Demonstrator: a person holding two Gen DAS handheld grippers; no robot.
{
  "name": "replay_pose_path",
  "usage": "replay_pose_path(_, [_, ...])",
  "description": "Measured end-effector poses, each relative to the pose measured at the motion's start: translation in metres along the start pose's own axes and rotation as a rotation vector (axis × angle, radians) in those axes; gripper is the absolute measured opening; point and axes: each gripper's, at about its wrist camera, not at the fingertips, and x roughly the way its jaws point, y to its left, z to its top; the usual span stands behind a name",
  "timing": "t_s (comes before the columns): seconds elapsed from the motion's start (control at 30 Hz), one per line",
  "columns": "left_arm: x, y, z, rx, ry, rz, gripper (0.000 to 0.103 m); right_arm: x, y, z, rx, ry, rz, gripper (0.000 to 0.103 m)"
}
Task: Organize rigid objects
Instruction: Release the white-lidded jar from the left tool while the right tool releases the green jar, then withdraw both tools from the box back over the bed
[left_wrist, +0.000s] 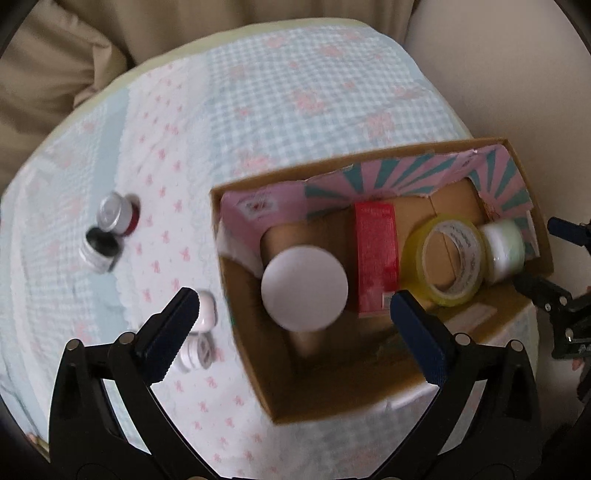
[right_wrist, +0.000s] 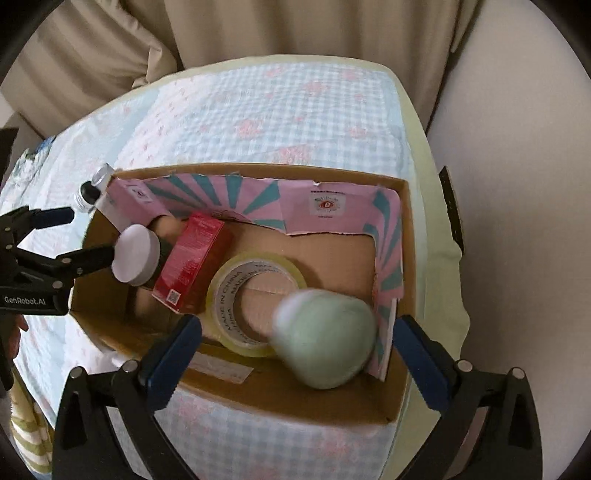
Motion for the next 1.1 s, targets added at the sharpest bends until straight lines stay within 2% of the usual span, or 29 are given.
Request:
replay_pose_path(0.27, [-0.007,0.025,-0.022,-0.072,0.01,-0.013,0.103,-0.001,-0.004,-0.015,0.063,0.012,-0.013,0.103])
replay_pose_path(0.57, [-0.023,0.025,-0.032,-0.069,0.014,-0.019,0.103,-0.01,0.002,-0.013,0.054,0.015,-0.021,0.103])
replay_pose_path(0.9, [-0.075,0.043,-0.053,-0.098,-0.045,-0.017,0.103,-0.047,-0.003,-0.011,0.105,-0.005,0.0,0.103])
replay_pose_path(1.1, [-0.123,0.074,-0.083,-0.138,-0.085,-0.019,0.103,-0.079,0.023,-0.01,0.067,-0.013,-0.025,0.103])
